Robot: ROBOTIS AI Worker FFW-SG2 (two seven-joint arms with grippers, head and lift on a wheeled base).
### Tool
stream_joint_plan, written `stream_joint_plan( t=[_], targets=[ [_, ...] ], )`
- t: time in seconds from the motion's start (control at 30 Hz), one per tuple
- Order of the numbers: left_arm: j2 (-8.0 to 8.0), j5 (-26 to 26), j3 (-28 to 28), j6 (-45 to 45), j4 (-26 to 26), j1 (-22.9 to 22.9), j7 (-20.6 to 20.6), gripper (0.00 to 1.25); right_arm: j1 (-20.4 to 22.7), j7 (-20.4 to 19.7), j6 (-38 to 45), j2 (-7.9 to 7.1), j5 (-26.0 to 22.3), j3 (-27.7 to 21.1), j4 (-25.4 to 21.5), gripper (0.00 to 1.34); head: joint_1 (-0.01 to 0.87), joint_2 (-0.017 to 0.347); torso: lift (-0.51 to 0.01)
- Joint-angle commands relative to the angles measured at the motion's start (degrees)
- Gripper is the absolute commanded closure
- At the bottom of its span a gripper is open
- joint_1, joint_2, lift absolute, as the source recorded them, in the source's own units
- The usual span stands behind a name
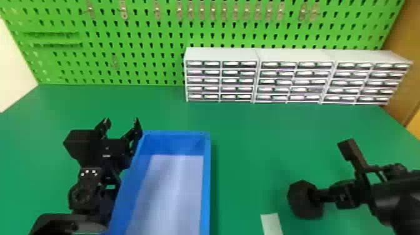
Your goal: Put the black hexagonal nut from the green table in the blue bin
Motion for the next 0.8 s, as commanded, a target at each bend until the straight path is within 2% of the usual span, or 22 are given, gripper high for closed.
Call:
stream_joint_plan(
  t=[0.0,0.3,0.7,0.77],
  targets=[
    [0.0,0.03,-0.15,-0.09,-0.01,0.09,0.23,0.5,0.02,0.27,-0.49,-0.02,0.07,-0.16,-0.06,1.17,0.657,0.057,-0.095],
    [0.0,-0.06,-0.15,-0.17,-0.01,0.27,0.32,0.5,0.46,0.27,-1.46,-0.02,-0.73,-1.21,-0.94,1.18,0.657,0.057,-0.095],
    [0.0,-0.15,-0.41,-0.17,0.08,0.27,0.76,0.5,0.02,0.27,-2.86,0.68,-10.22,-4.81,-2.87,1.18,0.657,0.057,-0.095],
    [0.0,-0.15,-0.5,-0.17,0.17,0.35,0.76,0.5,-0.07,-1.41,-3.3,1.03,-11.8,-5.69,-3.4,1.18,0.657,0.057,-0.095]
  ],
)
